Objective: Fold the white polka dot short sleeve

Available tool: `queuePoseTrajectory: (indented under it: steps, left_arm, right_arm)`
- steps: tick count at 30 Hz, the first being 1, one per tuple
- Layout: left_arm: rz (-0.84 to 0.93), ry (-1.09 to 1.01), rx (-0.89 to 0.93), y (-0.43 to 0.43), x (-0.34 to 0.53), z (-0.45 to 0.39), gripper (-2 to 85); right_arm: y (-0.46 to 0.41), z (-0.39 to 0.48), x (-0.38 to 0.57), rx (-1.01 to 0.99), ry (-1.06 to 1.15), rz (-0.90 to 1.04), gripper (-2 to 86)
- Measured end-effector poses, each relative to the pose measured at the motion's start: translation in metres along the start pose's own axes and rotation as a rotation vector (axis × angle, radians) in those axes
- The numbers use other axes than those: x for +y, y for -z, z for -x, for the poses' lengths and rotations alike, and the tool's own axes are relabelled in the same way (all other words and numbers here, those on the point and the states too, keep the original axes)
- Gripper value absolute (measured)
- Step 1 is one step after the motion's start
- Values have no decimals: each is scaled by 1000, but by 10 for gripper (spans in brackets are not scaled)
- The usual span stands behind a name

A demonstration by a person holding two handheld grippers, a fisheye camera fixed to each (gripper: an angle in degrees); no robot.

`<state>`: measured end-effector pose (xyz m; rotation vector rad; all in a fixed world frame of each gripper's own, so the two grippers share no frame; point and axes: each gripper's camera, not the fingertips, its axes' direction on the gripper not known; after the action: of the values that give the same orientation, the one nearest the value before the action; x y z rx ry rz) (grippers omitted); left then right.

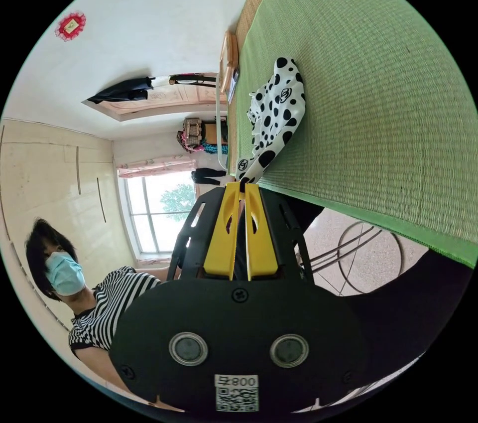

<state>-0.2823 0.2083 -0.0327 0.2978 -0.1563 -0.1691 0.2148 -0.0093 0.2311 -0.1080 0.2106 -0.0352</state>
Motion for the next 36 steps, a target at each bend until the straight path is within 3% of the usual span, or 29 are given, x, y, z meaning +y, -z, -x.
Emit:
queuePoseTrajectory:
  steps: [21,27,36]
  left_arm:
    - [177,-214,195,-234,23,-36,24]
    - [258,-266,210,-351,7,-59,24]
    - [335,-392,211,-579,-40,-127,24]
  right_arm:
    - [151,87,136,-151,141,-233,16]
    - [226,118,158,-166,193,-331,15]
    - [385,193,116,-63,302,-446,14]
